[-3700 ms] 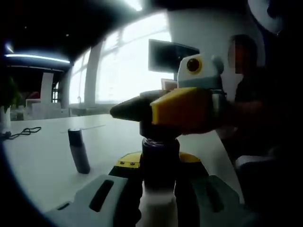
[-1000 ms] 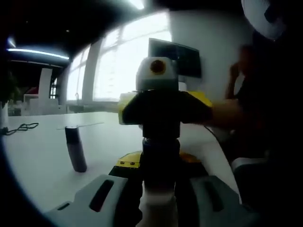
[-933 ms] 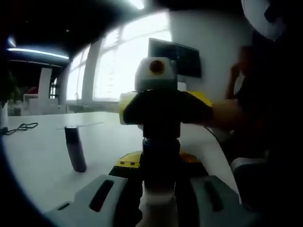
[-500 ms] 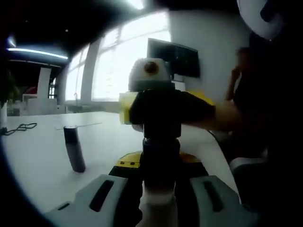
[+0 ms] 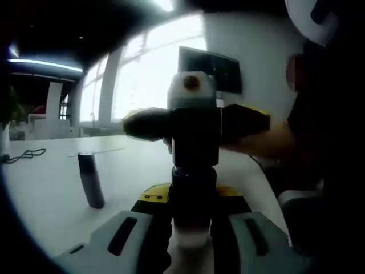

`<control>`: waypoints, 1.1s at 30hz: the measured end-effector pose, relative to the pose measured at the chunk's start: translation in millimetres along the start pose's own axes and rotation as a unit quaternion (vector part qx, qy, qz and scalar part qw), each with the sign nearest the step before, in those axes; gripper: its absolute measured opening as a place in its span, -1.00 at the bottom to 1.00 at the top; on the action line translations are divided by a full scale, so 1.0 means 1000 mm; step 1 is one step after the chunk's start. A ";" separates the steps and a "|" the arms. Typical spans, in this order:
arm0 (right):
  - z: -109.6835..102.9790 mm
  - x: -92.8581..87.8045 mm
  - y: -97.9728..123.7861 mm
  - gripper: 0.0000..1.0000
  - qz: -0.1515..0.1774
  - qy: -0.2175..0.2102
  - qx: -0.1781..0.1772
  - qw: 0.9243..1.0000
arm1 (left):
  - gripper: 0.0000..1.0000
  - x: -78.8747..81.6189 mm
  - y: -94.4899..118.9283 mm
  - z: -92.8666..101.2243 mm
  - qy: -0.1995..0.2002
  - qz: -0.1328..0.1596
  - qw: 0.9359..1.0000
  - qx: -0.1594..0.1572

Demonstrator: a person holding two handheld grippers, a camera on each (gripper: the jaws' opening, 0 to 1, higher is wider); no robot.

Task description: Pick up cosmetic bottle twist off cap place on table pick up cap screw tight cap place on table

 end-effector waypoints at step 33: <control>-0.043 0.008 0.010 -0.19 0.027 -0.002 -0.393 0.919 | -0.70 0.000 0.002 0.000 -0.004 -0.001 0.999 0.032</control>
Point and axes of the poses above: the point that each gripper's makers call its tool centre point, and the gripper's own axes: y roughly backward along the fingers, z roughly to its right, x roughly out of its top, the point moved 10 cm from there along y, roughly backward along the fingers, and after that the axes turned 1 degree about -x, right-handed, at the moved point
